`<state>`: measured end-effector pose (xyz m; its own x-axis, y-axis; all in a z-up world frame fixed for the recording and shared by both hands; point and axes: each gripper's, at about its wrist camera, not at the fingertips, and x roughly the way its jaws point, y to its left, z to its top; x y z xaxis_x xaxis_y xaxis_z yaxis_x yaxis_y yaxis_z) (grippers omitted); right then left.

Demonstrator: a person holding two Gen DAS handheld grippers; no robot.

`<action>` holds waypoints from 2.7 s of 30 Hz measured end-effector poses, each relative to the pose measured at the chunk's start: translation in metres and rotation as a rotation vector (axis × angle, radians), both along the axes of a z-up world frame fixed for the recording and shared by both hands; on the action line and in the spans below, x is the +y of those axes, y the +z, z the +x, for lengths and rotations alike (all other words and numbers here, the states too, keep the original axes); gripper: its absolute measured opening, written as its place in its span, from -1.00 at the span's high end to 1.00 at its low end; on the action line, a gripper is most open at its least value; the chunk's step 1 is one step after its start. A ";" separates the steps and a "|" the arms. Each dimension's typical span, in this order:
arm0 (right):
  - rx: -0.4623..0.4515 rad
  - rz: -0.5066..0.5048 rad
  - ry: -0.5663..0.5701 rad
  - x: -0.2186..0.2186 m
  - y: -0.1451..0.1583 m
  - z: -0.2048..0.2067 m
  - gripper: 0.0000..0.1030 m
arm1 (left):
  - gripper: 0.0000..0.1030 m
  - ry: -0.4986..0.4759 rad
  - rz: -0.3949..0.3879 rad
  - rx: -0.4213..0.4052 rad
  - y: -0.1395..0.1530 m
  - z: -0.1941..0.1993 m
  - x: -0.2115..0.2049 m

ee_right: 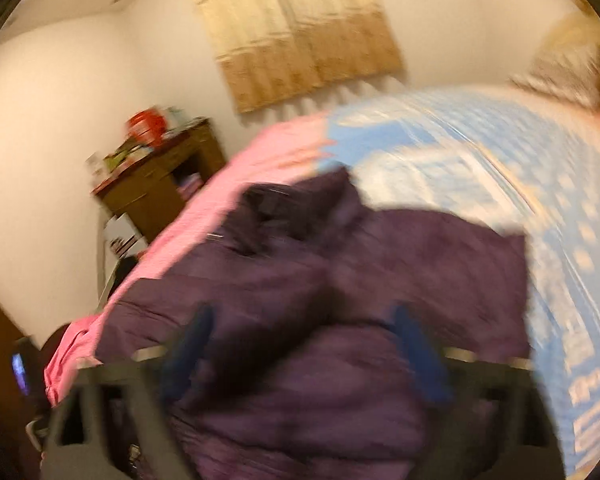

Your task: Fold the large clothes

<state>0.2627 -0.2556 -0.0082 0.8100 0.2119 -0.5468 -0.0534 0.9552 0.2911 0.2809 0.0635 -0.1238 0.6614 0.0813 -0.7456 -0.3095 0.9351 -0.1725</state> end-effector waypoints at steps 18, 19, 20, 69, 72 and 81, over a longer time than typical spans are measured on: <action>0.009 -0.055 -0.104 -0.032 0.017 0.047 0.50 | -1.00 0.097 -0.008 0.004 -0.012 0.015 -0.005; 0.001 -0.028 -0.143 -0.047 0.014 0.044 0.50 | -1.00 0.102 -0.012 0.000 -0.011 0.014 -0.004; -0.014 0.010 -0.183 -0.068 0.005 0.035 0.50 | -1.00 0.108 -0.017 -0.006 -0.011 0.012 -0.003; -0.048 -0.341 -0.155 -0.044 -0.029 -0.016 0.45 | -0.95 0.021 0.218 -0.156 0.062 0.011 0.016; -0.060 -0.329 -0.110 -0.032 -0.021 -0.008 0.45 | -0.95 -0.031 0.236 -0.180 0.063 0.032 -0.007; 0.099 -0.286 -0.009 -0.047 -0.081 0.035 0.46 | -1.00 -0.046 0.168 -0.015 -0.007 0.071 0.000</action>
<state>0.2981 -0.3028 -0.0894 0.7508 0.0306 -0.6599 -0.0290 0.9995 0.0133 0.3522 0.0630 -0.1306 0.6779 0.1738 -0.7143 -0.2646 0.9642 -0.0165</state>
